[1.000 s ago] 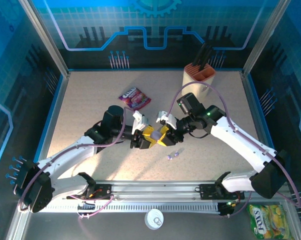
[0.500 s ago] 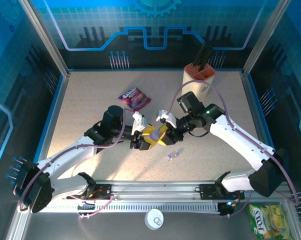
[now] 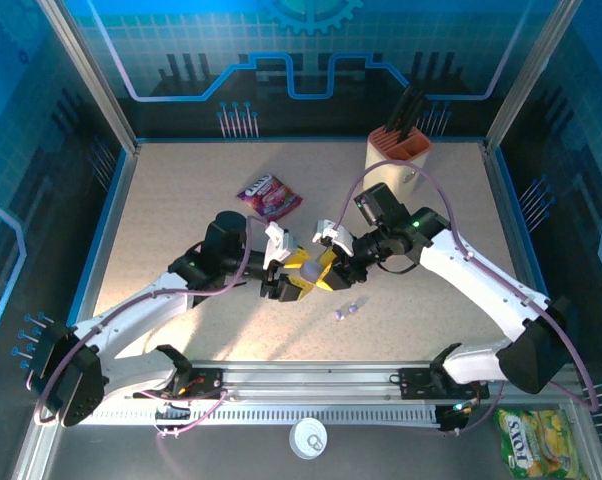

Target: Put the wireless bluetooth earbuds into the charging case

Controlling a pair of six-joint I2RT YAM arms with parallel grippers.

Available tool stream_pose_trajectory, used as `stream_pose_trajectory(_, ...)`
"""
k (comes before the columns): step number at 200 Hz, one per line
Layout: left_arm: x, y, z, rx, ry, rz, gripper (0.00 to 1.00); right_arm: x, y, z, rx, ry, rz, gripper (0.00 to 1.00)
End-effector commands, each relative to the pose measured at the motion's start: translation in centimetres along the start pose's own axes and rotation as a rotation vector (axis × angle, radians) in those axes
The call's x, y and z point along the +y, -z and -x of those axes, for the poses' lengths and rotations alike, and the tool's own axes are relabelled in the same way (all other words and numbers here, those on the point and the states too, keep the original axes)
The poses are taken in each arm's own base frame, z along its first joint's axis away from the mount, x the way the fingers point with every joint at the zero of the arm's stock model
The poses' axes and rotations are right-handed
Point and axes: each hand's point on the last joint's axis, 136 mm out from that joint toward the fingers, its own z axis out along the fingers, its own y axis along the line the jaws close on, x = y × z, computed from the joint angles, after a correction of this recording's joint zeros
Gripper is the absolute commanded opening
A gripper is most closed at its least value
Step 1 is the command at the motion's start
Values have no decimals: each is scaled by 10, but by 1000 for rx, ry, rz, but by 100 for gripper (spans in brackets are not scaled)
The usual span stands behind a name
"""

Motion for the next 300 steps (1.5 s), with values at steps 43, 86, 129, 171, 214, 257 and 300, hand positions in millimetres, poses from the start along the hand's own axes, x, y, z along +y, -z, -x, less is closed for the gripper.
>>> stream_pose_trajectory(43,2,0,6,-3,15,18,70,9,11,10,-42,49,5,26)
stream_pose_trajectory(86,-2,0,5,-2,-21,-4,70,11,11,9,-42,47,11,26)
stream_pose_trajectory(129,-6,2,7,-14,-63,-17,63,6,8,7,-27,34,10,26)
stream_pose_trajectory(171,-7,1,11,-24,-54,-31,62,2,5,7,-17,32,5,26)
stream_pose_trajectory(214,-7,0,11,-24,-41,-34,47,0,4,5,-11,30,-11,26)
stream_pose_trajectory(257,-7,0,8,-19,-47,-34,38,-4,8,8,-34,30,-55,42)
stream_pose_trajectory(300,-5,0,2,-17,-73,-17,36,-13,16,11,-78,-23,-100,63)
